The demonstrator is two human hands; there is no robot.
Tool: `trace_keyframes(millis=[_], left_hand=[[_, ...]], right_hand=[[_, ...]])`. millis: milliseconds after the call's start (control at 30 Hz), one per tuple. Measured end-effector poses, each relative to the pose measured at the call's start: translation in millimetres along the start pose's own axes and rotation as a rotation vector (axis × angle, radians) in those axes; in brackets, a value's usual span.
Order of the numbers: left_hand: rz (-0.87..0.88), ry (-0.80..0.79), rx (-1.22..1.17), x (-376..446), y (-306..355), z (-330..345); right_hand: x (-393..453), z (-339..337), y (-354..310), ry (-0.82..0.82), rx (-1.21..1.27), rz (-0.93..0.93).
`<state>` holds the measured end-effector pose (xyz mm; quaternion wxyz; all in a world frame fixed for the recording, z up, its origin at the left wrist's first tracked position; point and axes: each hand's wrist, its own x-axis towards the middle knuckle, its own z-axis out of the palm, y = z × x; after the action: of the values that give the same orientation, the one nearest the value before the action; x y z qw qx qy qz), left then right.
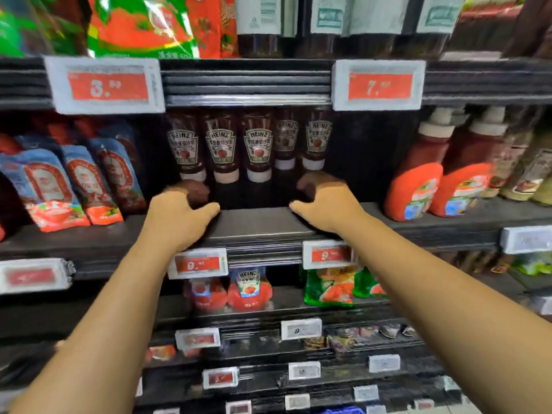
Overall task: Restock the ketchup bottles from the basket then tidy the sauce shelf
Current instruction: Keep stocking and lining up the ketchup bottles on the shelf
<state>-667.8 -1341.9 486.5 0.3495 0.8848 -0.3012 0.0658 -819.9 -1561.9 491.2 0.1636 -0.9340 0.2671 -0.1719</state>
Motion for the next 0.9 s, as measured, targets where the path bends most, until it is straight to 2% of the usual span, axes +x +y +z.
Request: trace_keyframes(millis=[167,367,467,600,767,900], left_hand=[[0.08,0.092,-0.057,-47,14,-1],[0.17,0.289,0.02,-127,31,18],[0.179,0.29,0.01,-176,29,41],[0.074,0.137,-0.022,-243,13,85],[-0.295,-0.14,-0.076,-326,-9,151],[-0.469,-0.401,-0.139,-384,-19,204]], right_hand=[[-50,-21,15,0.053,0.147,-0.13],[-116,-39,55,0.117,0.162,-0.343],[-151,-30,84,0.159,0.196,-0.448],[-196,7,136,0.03,0.272,-0.361],[-268,74,208,-0.262,0.282,-0.049],[-340,137,260,-0.5,0.229,0.213]])
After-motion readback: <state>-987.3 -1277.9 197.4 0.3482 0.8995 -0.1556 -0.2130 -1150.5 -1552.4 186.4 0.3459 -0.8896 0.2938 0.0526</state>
